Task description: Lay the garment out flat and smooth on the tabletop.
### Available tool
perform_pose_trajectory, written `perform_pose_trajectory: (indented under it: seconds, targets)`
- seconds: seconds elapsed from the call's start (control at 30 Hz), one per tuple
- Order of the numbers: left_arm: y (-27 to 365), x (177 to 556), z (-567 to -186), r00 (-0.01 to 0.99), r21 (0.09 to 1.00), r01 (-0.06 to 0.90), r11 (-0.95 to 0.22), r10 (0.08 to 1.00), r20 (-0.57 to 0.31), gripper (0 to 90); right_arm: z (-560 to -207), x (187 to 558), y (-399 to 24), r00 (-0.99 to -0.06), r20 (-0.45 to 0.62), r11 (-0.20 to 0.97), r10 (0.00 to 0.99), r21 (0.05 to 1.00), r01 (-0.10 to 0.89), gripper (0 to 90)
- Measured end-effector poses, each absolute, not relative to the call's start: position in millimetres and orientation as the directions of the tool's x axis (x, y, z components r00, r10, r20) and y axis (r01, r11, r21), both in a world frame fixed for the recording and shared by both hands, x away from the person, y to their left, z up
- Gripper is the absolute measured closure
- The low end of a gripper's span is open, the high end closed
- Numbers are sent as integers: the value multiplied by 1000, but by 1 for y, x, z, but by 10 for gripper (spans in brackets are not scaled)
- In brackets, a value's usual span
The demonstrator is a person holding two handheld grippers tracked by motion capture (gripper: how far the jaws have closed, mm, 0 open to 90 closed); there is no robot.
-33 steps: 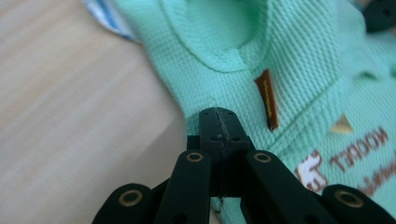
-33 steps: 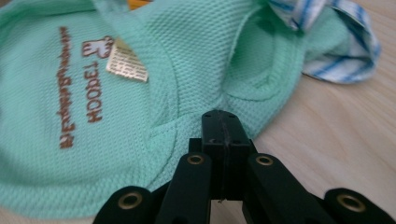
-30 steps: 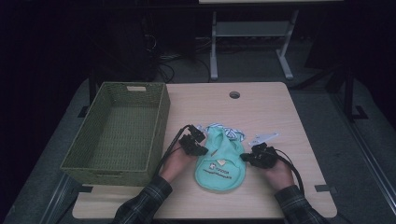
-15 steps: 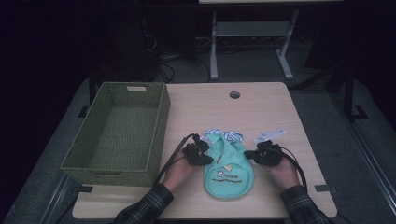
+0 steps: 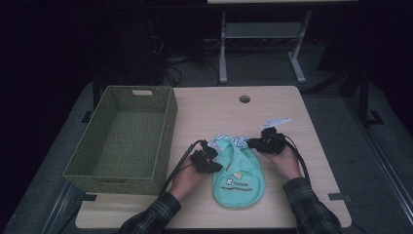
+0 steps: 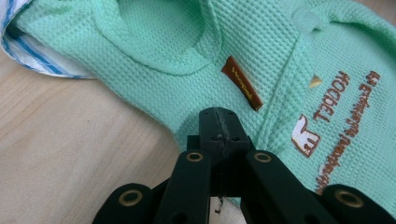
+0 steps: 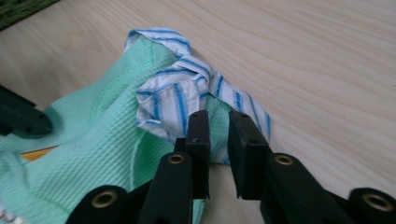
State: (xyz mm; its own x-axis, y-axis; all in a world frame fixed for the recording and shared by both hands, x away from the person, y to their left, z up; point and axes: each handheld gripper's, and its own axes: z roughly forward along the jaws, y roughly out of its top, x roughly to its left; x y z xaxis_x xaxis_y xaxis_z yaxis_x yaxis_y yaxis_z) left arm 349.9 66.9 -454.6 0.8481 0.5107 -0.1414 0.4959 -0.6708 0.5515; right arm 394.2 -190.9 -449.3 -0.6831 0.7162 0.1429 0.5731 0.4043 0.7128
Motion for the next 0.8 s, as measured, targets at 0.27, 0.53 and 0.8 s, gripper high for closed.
perform_pose_trajectory:
  seconds: [0.27,0.53,0.8]
  targets:
    - [66,349,-454,855,544,481,-687,504,-119,897,-463,403,-186,-669,161,391,726,704,593,741]
    - [67,350,-455,849,554,495,-670,509,-143,896,-465,407,-178,-683,201,402,702,680,613,859]
    - [68,348,-450,853,561,487,-670,501,-143,831,-460,406,-174,-696,140,437,704,687,581,898]
